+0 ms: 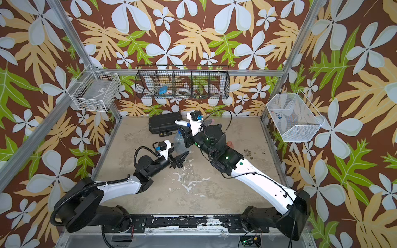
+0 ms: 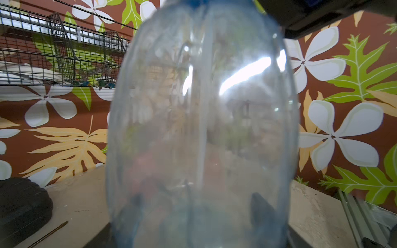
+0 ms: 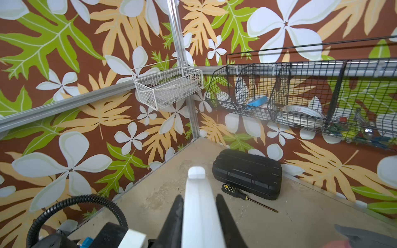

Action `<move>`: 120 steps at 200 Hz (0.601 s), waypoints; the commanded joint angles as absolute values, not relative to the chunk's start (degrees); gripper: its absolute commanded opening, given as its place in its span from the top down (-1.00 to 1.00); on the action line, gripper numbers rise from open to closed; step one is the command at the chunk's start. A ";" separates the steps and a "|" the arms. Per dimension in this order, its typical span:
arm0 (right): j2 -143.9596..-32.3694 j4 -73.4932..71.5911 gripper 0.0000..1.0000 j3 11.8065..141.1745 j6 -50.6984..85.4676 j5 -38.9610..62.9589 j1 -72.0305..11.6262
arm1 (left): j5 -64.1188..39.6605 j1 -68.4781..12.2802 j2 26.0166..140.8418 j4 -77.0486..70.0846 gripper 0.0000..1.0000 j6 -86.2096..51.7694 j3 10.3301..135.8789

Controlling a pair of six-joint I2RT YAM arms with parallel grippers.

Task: Attach spray nozzles to spray bottles
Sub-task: Screw the spray nozzle on the spray bottle.

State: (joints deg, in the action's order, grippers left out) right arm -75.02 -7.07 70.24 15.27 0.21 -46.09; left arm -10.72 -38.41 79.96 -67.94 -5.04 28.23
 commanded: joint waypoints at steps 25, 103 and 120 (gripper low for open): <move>-78.47 14.47 1.00 72.79 27.67 -17.36 -52.51 | 3.27 -40.49 81.46 -88.33 -0.28 0.63 29.95; -82.73 15.14 1.00 73.56 22.74 -32.19 -57.48 | -1.42 -40.69 79.46 -80.33 -0.28 1.75 30.59; -81.89 11.31 1.00 71.67 16.14 -29.14 -57.44 | -4.93 -40.61 78.24 -78.34 -0.28 1.52 30.58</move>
